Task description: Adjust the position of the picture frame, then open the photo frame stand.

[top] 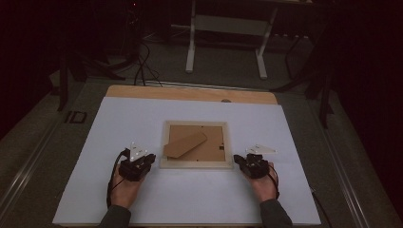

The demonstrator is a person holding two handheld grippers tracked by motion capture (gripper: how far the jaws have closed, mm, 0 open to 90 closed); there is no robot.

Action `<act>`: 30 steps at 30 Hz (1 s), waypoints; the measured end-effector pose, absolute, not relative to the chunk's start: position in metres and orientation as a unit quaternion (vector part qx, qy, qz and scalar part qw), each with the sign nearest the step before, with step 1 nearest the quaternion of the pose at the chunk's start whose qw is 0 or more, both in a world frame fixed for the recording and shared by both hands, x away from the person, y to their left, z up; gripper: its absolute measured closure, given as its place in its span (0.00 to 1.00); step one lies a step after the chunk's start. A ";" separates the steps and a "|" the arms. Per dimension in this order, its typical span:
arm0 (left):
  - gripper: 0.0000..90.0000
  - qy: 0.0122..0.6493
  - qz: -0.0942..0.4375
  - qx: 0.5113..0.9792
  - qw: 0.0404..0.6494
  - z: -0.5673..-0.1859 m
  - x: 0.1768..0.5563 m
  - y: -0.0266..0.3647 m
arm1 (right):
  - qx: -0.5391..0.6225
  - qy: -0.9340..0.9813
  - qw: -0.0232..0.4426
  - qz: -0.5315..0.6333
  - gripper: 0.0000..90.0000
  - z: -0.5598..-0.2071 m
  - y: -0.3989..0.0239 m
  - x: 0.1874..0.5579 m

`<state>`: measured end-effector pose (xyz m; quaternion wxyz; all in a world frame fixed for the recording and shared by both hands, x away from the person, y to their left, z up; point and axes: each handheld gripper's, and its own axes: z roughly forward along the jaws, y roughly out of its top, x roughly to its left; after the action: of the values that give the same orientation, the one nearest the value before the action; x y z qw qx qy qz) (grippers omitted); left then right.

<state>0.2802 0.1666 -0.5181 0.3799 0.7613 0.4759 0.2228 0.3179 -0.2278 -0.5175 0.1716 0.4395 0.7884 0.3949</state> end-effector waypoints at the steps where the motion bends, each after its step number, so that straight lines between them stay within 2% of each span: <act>1: 0.93 0.476 0.223 0.761 0.380 -0.518 0.280 0.167 | 0.437 0.790 0.170 0.394 0.97 -0.517 -0.227 0.317; 6: 0.85 0.469 0.234 0.757 0.391 -0.512 0.277 0.169 | 0.427 0.791 0.168 0.404 0.88 -0.512 -0.225 0.316; 12: 0.75 0.473 0.211 0.749 0.413 -0.508 0.276 0.173 | 0.420 0.797 0.163 0.403 0.79 -0.513 -0.222 0.316; 20: 0.64 0.480 0.185 0.748 0.420 -0.506 0.277 0.174 | 0.414 0.799 0.153 0.409 0.73 -0.511 -0.222 0.314; 30: 0.66 0.460 0.174 0.756 0.432 -0.492 0.278 0.168 | 0.410 0.797 0.151 0.417 0.71 -0.505 -0.224 0.314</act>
<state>0.2781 0.1675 -0.4924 0.4321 0.7559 0.4603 0.1736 0.3139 -0.2238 -0.5055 0.1507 0.4105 0.7966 0.4174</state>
